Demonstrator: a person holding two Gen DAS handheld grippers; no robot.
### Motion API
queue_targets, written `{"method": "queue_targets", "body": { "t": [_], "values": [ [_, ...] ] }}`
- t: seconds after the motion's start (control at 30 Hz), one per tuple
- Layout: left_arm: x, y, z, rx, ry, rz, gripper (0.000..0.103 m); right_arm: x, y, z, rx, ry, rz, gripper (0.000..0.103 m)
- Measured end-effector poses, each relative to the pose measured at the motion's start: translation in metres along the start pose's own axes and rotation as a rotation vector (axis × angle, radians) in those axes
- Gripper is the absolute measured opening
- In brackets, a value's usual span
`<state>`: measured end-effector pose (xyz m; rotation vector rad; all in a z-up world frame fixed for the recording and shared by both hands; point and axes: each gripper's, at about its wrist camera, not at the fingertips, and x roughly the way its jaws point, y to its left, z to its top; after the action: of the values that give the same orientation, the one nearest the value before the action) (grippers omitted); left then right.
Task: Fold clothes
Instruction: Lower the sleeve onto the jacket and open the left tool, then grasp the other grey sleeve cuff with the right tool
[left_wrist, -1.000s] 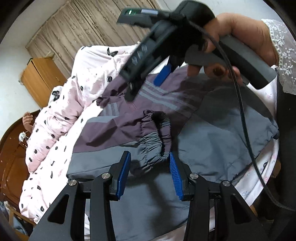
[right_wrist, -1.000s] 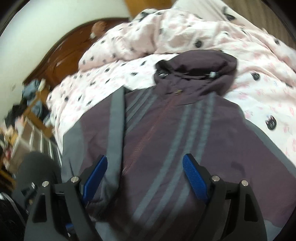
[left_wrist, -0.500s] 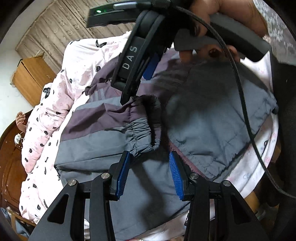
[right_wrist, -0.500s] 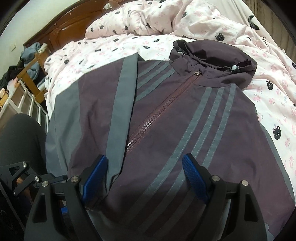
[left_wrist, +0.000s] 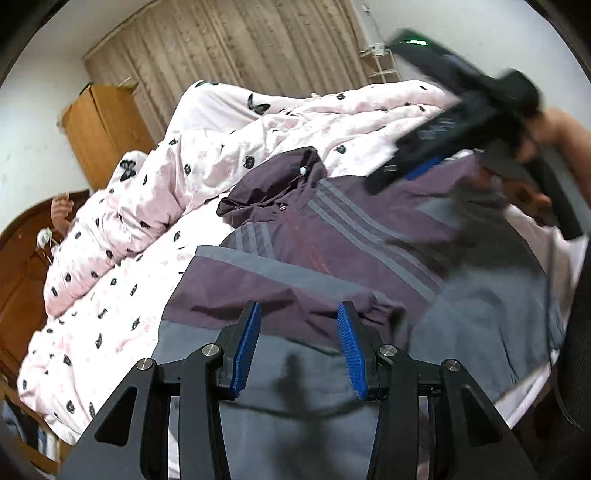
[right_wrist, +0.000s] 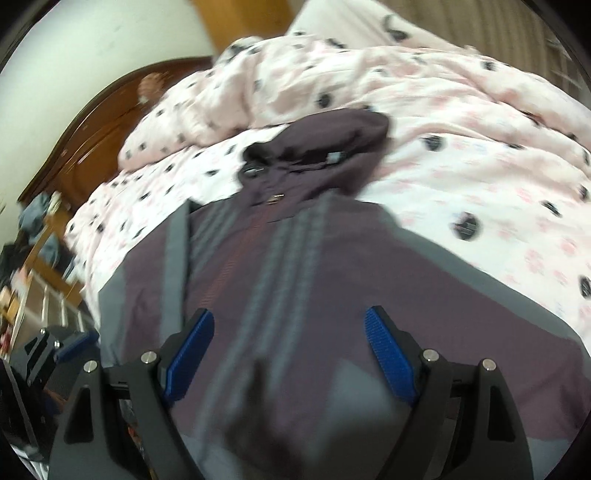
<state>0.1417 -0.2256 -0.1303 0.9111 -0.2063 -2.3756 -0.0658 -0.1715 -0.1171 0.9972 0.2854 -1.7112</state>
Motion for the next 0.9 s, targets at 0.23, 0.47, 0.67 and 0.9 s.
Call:
{"method": "queue_targets", "body": {
  "t": [0.23, 0.47, 0.67, 0.9],
  "values": [
    [0.005, -0.013, 0.013, -0.046, -0.007, -0.047, 0.039, -0.041, -0.051, -0.017, 0.094, -0.042, -0.085, 0.086],
    [0.011, -0.038, 0.022, -0.040, -0.007, -0.124, 0.039, -0.098, -0.095, -0.048, 0.189, -0.095, -0.138, 0.086],
    [0.033, -0.057, 0.010, -0.025, 0.075, -0.140, 0.047, -0.135, -0.135, -0.082, 0.297, -0.104, -0.214, 0.086],
    [0.037, -0.062, 0.006, -0.023, 0.066, -0.132, 0.049, -0.156, -0.159, -0.114, 0.332, -0.069, -0.251, 0.085]
  ]
}}
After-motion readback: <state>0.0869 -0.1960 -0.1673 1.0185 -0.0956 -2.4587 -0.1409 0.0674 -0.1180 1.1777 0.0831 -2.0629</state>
